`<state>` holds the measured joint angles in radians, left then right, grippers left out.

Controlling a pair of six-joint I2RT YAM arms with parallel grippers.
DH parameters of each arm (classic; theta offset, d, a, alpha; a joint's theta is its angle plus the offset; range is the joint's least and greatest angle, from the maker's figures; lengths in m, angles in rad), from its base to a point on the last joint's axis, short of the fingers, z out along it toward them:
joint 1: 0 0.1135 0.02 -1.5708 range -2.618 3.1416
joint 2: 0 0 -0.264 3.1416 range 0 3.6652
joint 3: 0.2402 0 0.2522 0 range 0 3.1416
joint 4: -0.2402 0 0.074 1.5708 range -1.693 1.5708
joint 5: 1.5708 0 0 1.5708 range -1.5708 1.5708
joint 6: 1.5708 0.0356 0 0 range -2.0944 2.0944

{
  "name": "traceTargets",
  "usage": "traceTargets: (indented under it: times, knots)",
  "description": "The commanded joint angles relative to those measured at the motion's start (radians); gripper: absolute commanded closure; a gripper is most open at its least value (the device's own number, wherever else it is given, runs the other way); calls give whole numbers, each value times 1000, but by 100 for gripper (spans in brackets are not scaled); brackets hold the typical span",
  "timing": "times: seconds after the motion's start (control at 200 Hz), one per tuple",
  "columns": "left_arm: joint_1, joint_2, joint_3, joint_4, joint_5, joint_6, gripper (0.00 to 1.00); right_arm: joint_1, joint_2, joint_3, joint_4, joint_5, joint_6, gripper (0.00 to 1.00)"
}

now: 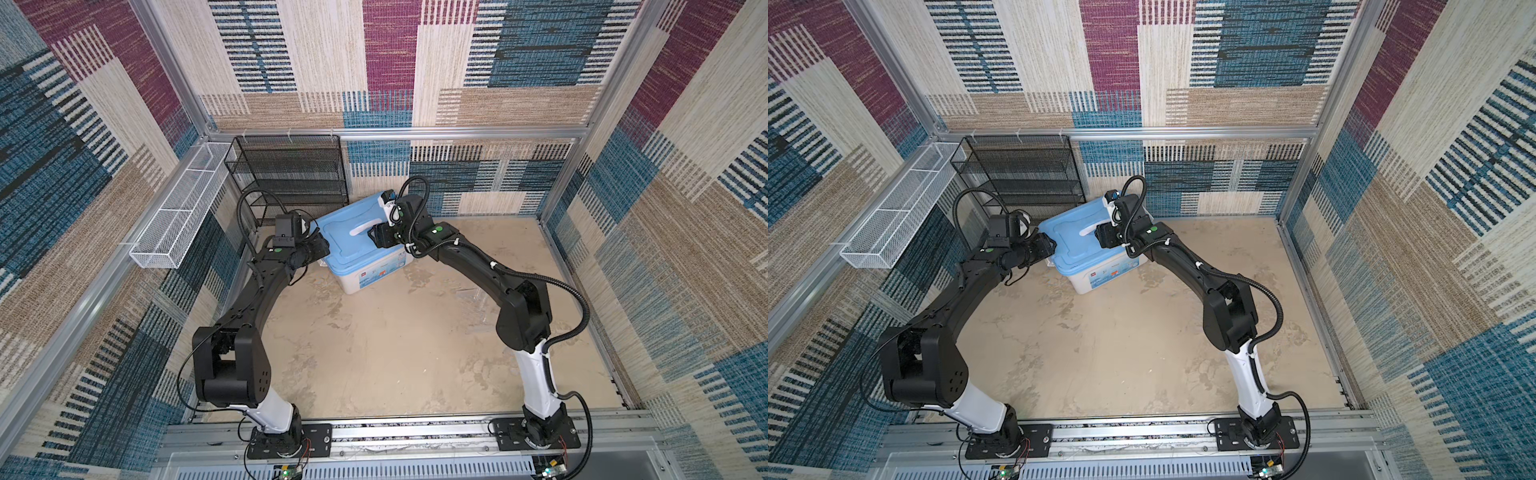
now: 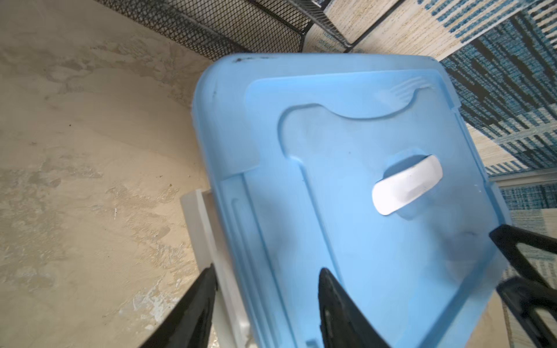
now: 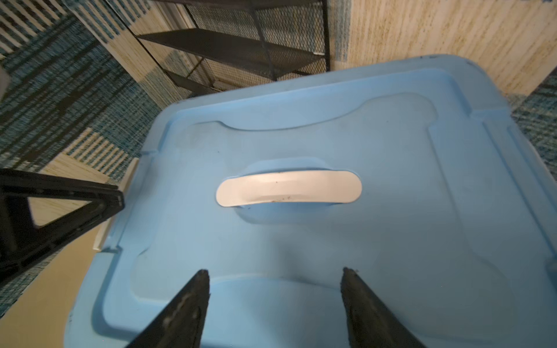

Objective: Organize the chemistry lab equipment

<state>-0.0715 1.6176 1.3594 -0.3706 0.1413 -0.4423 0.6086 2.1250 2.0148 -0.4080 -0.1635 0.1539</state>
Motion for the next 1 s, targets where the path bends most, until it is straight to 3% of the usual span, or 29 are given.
traceTargets:
  times: [0.0, 0.06, 0.2, 0.511, 0.701, 0.831, 0.997]
  knots:
    - [-22, 23, 30, -86, -96, 72, 46, -52, -52, -35, 112, -47, 17, 15]
    - [-33, 30, 43, -106, -114, 86, 48, -83, -52, -22, 98, -38, 17, 8]
    - [-50, 53, 66, -122, -120, 97, 51, -152, -20, 4, 48, -35, 25, 1]
    - [-61, 71, 126, -149, -115, 112, 54, -229, 137, 141, -158, -20, 25, 0]
    - [-87, 97, 183, -162, -115, 114, 58, -229, 98, 55, -107, -138, 44, 9]
    - [-112, 132, 230, -171, -100, 102, 59, -228, 78, -16, -82, -157, 66, 16]
    - [-129, 177, 253, -167, -63, 87, 58, -197, -6, -188, -20, -162, 111, 18]
